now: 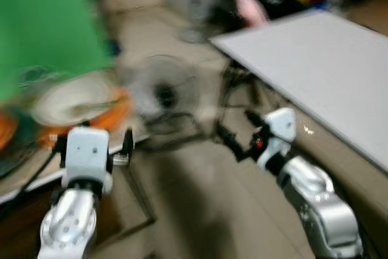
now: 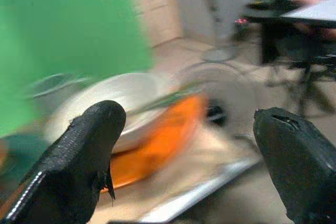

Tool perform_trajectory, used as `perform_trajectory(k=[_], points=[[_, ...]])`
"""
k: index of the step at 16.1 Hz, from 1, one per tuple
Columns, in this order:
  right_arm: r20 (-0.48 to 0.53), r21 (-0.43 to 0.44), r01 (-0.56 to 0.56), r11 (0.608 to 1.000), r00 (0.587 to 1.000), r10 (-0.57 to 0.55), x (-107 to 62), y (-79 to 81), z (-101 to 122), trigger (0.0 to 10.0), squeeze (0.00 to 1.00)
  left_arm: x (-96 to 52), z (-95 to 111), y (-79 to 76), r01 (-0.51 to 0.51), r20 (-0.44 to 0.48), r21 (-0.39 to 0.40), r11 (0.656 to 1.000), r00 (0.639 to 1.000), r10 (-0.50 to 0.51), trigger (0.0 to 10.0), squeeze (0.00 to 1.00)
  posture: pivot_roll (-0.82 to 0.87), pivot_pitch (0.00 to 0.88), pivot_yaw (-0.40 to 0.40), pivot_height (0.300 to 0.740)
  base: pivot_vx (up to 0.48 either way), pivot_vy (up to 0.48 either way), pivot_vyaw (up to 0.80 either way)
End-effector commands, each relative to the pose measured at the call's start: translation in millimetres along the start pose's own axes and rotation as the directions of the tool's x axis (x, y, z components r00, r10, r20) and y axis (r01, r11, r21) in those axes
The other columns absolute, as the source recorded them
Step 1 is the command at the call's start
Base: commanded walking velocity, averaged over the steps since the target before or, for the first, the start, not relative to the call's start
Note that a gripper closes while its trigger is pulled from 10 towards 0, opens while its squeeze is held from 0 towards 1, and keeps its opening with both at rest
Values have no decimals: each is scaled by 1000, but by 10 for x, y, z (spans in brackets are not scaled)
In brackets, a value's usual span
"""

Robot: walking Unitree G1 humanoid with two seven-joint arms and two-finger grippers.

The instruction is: Setting the table

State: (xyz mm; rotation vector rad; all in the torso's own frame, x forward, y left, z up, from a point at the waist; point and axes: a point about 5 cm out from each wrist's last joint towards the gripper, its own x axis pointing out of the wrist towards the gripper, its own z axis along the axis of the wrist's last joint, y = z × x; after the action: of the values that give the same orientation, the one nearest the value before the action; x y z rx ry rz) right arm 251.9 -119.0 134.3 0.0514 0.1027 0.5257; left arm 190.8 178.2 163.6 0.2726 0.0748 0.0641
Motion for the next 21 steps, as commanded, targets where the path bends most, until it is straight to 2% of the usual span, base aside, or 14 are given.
perform_trajectory(k=[1,3,4,5,9,10,13,15,17,19,21], points=[[30,1,-9,1000,999,9,18,25,54,10000,176,12,-10,8,1,-9,9,1000,1000,-1,10000,0,2,0,37,740,0,319,800],[36,11,43,999,998,-43,12,-14,56,10000,145,89,11,6,17,7,9,1000,1000,-17,10000,0,-20,0,67,740,0,315,800],[40,26,88,996,995,-89,6,-55,62,10000,35,150,34,11,18,23,9,1000,1000,-18,10000,0,-36,0,86,740,0,0,0],[26,16,128,992,991,-128,-8,-99,67,10000,0,218,59,6,19,36,9,1000,999,-19,10000,0,-45,0,95,740,0,0,0],[19,5,189,982,982,-189,-31,-153,123,10000,0,350,110,-39,46,67,-40,998,997,-43,10000,0,-69,0,114,740,0,0,0],[31,-26,182,983,983,-181,-4,-133,159,10000,0,373,143,-52,63,85,-51,997,995,-58,10000,0,-67,0,111,740,307,0,0],[29,4,185,983,982,-185,64,-144,192,10000,0,365,159,-60,78,94,-45,996,993,-74,10000,0,-58,0,99,740,355,0,0],[31,-1,161,987,987,-161,151,-157,220,10000,0,328,153,-76,93,94,-14,996,991,-91,10000,0,-36,0,80,740,368,0,-741],[39,-9,132,991,991,-131,207,-162,257,10000,0,291,153,-86,104,93,2,995,990,-103,10000,0,-29,0,74,740,364,0,0],[40,-18,54,998,998,-53,277,-134,319,10000,0,251,163,-90,112,93,20,994,989,-113,10000,0,-22,0,68,740,349,0,0],[35,-86,-48,995,998,51,321,-116,409,10000,0,203,185,-85,112,93,34,993,989,-115,10000,0,-6,0,56,740,330,0,400]])
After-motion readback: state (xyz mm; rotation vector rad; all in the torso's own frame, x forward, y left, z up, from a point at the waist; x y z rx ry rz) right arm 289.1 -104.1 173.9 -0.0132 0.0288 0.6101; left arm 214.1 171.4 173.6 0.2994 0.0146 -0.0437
